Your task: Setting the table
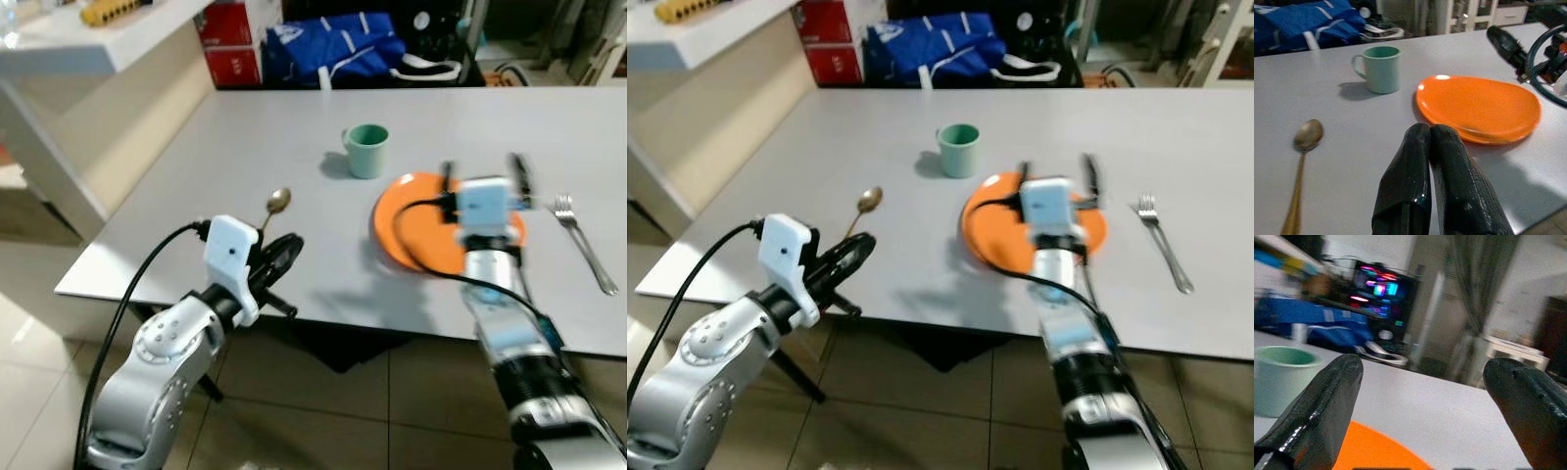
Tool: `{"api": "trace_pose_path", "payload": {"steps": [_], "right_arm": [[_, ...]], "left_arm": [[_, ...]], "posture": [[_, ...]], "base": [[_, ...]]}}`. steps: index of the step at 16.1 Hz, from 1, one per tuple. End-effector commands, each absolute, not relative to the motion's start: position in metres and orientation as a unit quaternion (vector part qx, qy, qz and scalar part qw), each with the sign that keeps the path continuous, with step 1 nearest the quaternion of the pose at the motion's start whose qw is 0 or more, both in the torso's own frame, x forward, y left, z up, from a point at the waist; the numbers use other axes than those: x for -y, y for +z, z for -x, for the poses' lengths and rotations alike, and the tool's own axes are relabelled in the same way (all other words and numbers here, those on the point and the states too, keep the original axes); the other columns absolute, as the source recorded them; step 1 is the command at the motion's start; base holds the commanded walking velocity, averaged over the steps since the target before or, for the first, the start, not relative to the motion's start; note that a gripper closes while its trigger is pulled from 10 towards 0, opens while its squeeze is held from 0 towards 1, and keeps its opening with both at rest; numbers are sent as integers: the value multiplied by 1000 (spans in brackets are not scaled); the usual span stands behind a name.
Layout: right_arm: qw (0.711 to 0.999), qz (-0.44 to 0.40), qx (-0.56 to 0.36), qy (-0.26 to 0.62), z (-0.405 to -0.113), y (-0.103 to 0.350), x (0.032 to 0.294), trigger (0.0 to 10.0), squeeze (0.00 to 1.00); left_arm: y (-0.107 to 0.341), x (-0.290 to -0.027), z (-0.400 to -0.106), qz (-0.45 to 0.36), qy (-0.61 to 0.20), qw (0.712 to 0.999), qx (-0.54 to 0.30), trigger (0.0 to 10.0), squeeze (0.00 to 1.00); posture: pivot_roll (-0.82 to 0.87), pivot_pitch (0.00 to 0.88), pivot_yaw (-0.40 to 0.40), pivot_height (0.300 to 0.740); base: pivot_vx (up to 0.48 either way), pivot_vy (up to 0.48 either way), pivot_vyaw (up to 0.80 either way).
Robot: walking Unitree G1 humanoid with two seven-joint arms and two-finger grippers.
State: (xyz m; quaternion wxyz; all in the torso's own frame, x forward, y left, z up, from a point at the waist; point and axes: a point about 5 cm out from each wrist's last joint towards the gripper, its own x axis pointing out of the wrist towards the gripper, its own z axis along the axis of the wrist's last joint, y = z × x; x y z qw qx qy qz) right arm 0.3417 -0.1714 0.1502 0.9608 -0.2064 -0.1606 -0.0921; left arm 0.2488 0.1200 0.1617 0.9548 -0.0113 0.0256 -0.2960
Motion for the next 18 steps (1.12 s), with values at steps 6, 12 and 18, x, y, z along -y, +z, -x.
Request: {"api": "trace_pose_path", "payload": {"steps": [6, 12, 18], "right_arm": [[946, 198, 230, -116, -347, 191, 176, 10000, 0], [948, 197, 226, -110, -330, 177, 175, 10000, 0], [944, 204, 234, -112, -325, 180, 175, 10000, 0]], "left_arm": [[169, -135, -273, 8, -217, 976, 6, 10000, 0], [169, -122, -288, 23, -207, 978, 22, 10000, 0], [168, -118, -296, 26, -215, 976, 27, 10000, 0]], "posture": [[-124, 0, 99, 740], [-207, 0, 118, 740], [-224, 0, 128, 740]], "base": [[0, 0, 0], [0, -343, 0], [227, -395, 0]]}}
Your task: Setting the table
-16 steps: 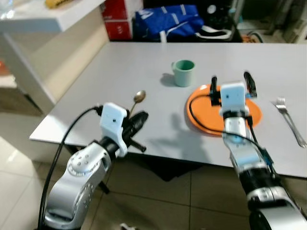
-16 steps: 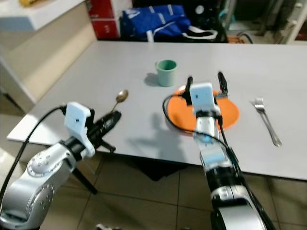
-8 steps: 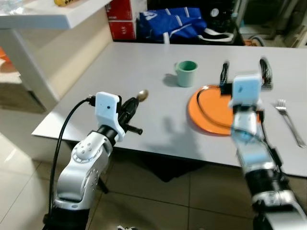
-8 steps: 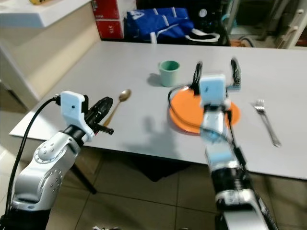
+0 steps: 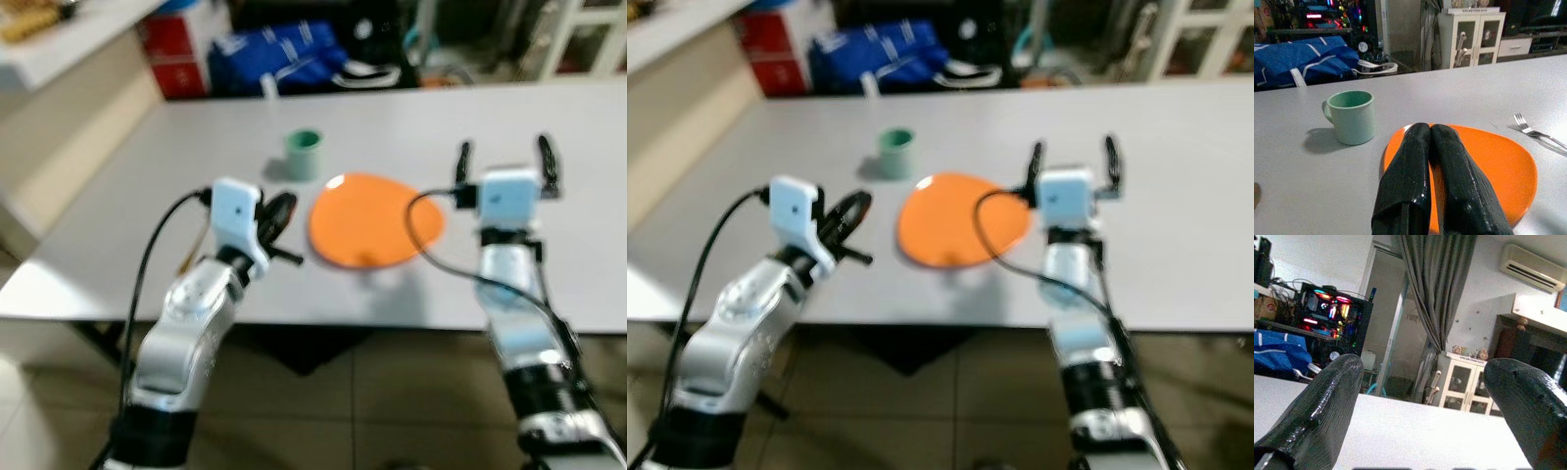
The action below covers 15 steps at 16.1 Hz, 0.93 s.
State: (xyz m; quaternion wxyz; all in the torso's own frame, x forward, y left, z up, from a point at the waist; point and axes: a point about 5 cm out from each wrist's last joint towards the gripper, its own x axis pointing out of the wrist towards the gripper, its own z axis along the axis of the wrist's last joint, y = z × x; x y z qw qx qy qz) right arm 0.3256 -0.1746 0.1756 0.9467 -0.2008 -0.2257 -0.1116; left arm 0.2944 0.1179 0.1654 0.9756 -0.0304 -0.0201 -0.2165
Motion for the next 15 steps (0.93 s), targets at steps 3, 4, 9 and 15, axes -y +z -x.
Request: {"api": "trace_pose_path", "payload": {"steps": [3, 4, 9, 15], "right_arm": [[944, 207, 234, -101, -325, 180, 169, 10000, 0], [945, 207, 235, -99, -325, 180, 167, 10000, 0], [945, 202, 241, -91, -319, 182, 166, 10000, 0], [945, 206, 233, -102, -309, 180, 170, 10000, 0]], "left_arm": [[166, -121, -298, 22, -203, 979, 25, 10000, 0], [166, -122, -299, 21, -201, 979, 26, 10000, 0], [169, -114, -329, -13, -224, 974, 17, 10000, 0], [168, -99, -375, -33, -242, 970, -15, 10000, 0]], "posture": [[-216, 0, 125, 740], [-216, 0, 125, 740], [-225, 0, 133, 740], [-286, 0, 155, 740]], "base": [[130, -92, 0], [0, 0, 0], [0, 0, 0], [0, 0, 0]]}}
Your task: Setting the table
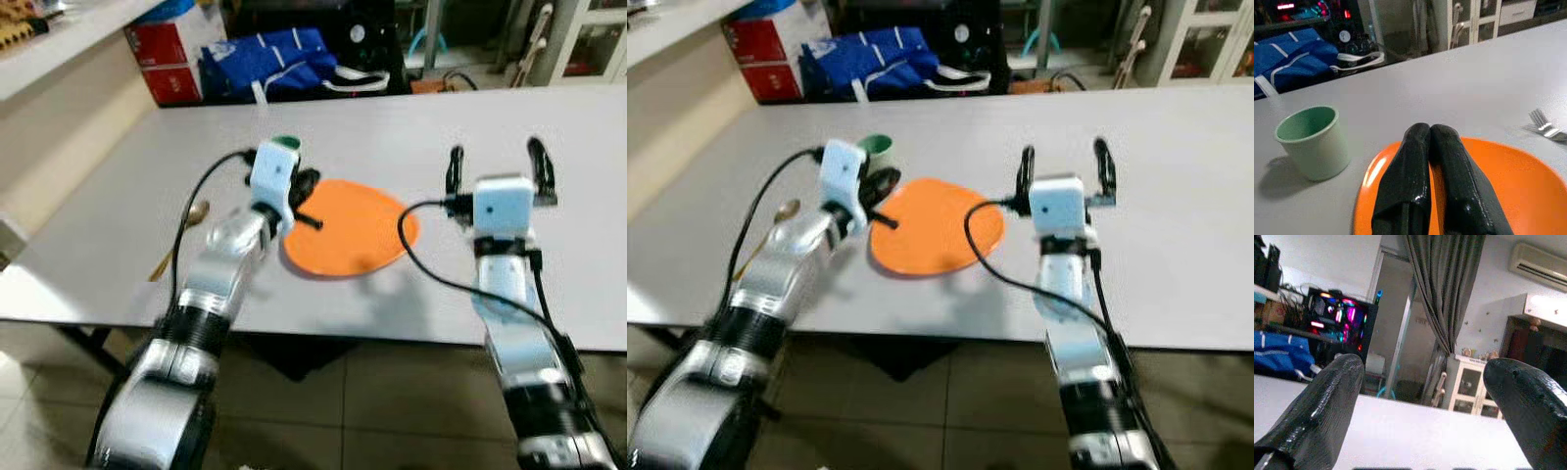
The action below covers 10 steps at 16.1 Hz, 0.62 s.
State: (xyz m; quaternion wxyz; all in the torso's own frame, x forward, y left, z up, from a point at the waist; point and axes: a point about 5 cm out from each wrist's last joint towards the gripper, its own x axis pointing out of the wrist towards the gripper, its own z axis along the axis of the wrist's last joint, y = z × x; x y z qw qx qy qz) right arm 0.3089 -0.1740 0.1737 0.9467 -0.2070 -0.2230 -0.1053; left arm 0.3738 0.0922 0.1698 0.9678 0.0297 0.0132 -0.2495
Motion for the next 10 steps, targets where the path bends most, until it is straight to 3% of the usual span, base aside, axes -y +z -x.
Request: {"api": "trace_pose_path", "payload": {"steps": [1, 3, 10], "right_arm": [[945, 208, 232, -104, -307, 180, 172, 10000, 0], [942, 216, 233, -107, -299, 182, 175, 10000, 0], [936, 243, 229, -110, -272, 184, 183, 10000, 0]], "left_arm": [[167, -100, -379, -35, -239, 970, -21, 10000, 0], [165, -101, -392, -40, -220, 974, -46, 10000, 0], [153, -90, -397, -39, -206, 974, -88, 10000, 0]], "posture": [[-296, 0, 156, 740], [-332, 1, 163, 740], [-430, 44, 166, 740]], "base": [[0, 0, 0], [0, 0, 0], [0, 0, 0]]}}
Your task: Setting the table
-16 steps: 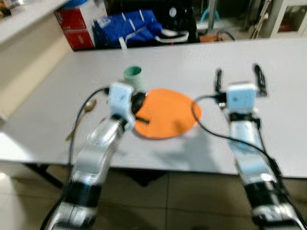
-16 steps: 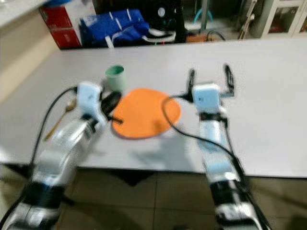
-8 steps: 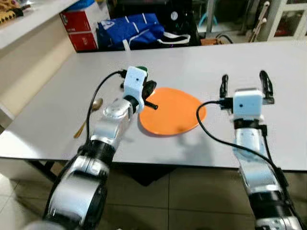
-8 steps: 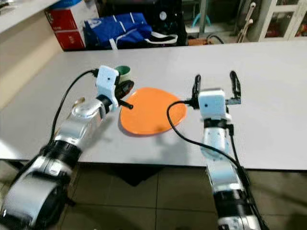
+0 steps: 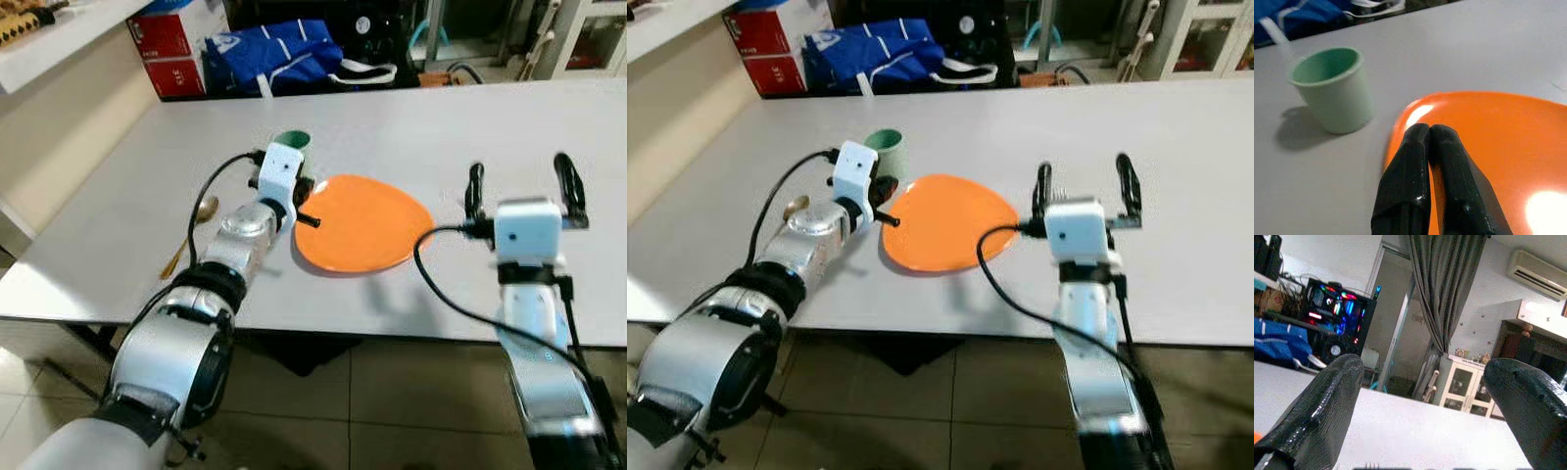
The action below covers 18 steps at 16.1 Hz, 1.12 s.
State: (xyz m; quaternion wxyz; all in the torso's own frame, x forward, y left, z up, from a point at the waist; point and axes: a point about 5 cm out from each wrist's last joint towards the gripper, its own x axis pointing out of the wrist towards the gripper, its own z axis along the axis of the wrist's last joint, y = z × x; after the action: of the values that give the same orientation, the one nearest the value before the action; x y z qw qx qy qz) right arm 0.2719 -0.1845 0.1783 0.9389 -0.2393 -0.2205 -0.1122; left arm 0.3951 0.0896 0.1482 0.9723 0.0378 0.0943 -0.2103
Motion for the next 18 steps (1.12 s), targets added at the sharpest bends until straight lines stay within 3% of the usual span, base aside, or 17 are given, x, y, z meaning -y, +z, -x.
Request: {"api": "trace_pose_path", "payload": {"steps": [1, 6, 18], "right_arm": [[935, 249, 227, -110, -268, 185, 185, 10000, 0], [929, 279, 215, -118, -248, 192, 197, 10000, 0], [935, 286, 176, -115, -237, 189, 199, 10000, 0]], "left_arm": [[151, -83, -396, -35, -213, 972, -93, 10000, 0], [141, -61, -390, -1, -222, 967, -124, 10000, 0], [117, -67, -383, 13, -170, 968, -183, 10000, 0]], "posture": [[-448, 50, 163, 740], [-534, 85, 151, 740], [-527, 125, 144, 740]], "base": [[0, 0, 0], [0, 0, 0], [0, 0, 0]]}}
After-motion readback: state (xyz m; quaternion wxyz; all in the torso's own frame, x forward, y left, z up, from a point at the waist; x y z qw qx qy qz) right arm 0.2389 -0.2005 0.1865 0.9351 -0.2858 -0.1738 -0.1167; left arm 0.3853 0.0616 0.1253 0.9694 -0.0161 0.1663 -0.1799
